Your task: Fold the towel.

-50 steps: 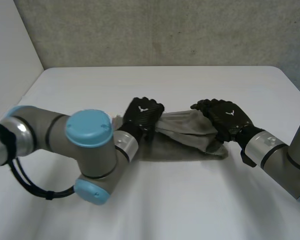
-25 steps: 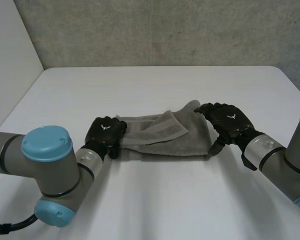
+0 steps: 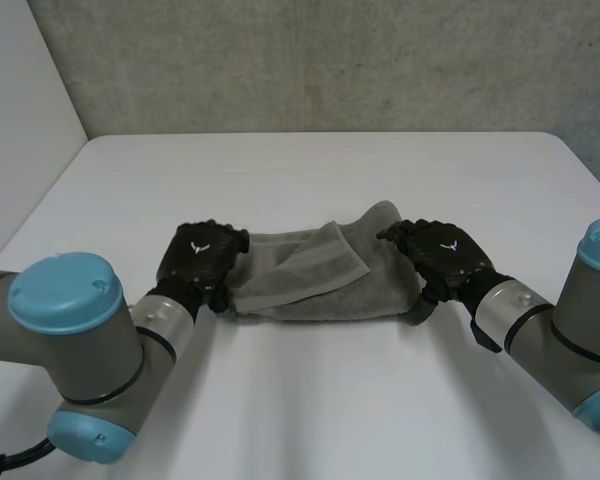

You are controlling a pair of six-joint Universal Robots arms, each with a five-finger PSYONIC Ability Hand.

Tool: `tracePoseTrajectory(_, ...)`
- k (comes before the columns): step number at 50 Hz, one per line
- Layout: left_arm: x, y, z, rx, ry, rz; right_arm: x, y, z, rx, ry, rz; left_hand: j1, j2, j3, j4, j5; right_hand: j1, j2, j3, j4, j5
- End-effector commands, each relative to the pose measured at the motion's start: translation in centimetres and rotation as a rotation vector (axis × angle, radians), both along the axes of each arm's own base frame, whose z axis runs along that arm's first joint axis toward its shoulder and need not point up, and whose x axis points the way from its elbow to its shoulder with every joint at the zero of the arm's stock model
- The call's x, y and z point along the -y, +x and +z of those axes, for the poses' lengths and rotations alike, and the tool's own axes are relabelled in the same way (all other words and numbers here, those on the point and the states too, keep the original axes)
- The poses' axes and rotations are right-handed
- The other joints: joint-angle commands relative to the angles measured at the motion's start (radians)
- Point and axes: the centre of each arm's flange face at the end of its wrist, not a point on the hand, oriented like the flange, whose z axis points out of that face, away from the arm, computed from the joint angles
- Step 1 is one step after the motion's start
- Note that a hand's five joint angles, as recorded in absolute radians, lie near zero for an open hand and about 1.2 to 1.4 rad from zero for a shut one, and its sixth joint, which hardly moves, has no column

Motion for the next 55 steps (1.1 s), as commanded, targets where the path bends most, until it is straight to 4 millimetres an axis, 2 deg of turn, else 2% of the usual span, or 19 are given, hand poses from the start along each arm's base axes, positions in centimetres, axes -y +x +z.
tracePoseTrajectory(1,-0.8,-2.0,1.8,-0.037,-0.052,-0.064,-0.1,0.0,-0.2,-0.003,0.005,0.004,-0.092,-0.085,-0.083,-0.094,-0.240,0.013,-0.011,-0.005,-0.012,0.011)
tracePoseTrajectory(11,-1.2,-4.9,0.1,-0.029,-0.033,-0.133,-0.6,0.5,-0.9,-0.054,-0.013,0.032,-0.086,-0.079,-0.077,-0.088,-0.234,0.048,0.024,0.031,0.023,0.047)
tracePoseTrajectory(16,-0.4,-6.4,-0.4,-0.036,-0.040,-0.150,-0.8,0.8,-1.8,-0.079,-0.007,0.047,-0.086,-0.079,-0.077,-0.088,-0.234,0.083,0.059,0.066,0.058,0.082)
tracePoseTrajectory(25,0.8,-7.6,-1.7,-0.023,-0.020,-0.156,-0.9,0.9,-1.8,-0.081,-0.011,0.053,-0.083,-0.076,-0.074,-0.085,-0.231,0.139,0.115,0.122,0.114,0.138)
tracePoseTrajectory(34,1.3,-8.0,-3.4,0.014,0.040,-0.156,-1.0,1.0,-1.8,-0.083,-0.012,0.052,-0.086,-0.079,-0.077,-0.088,-0.234,0.139,0.115,0.122,0.114,0.138)
tracePoseTrajectory(41,1.3,-8.0,-3.7,0.018,0.043,-0.154,-0.6,0.8,-1.7,-0.088,-0.020,0.033,-0.086,-0.079,-0.077,-0.088,-0.234,0.139,0.115,0.122,0.114,0.138)
tracePoseTrajectory(46,1.9,-8.3,-3.2,0.005,0.020,-0.147,-0.6,0.8,-2.2,-0.093,-0.009,0.033,-0.083,-0.076,-0.074,-0.085,-0.231,0.139,0.115,0.122,0.114,0.138)
tracePoseTrajectory(51,2.9,-8.3,-2.9,0.000,-0.002,-0.124,-1.0,1.2,-2.6,-0.114,-0.011,0.050,-0.078,-0.070,-0.069,-0.079,-0.225,0.139,0.115,0.122,0.114,0.138)
tracePoseTrajectory(53,4.3,-7.7,-3.2,0.003,-0.019,-0.052,-1.3,1.4,-2.8,-0.132,-0.020,0.061,-0.069,-0.061,-0.060,-0.071,-0.216,0.139,0.115,0.122,0.114,0.138)
tracePoseTrajectory(54,4.3,-7.7,-3.2,0.003,-0.019,-0.051,-1.3,1.4,-2.8,-0.132,-0.020,0.061,-0.069,-0.061,-0.060,-0.070,-0.216,0.139,0.115,0.122,0.114,0.138)
tracePoseTrajectory(55,5.4,-7.1,-3.2,0.010,-0.030,0.011,-1.4,1.5,-2.8,-0.139,-0.025,0.066,-0.069,-0.061,-0.060,-0.070,-0.216,0.139,0.115,0.122,0.114,0.138)
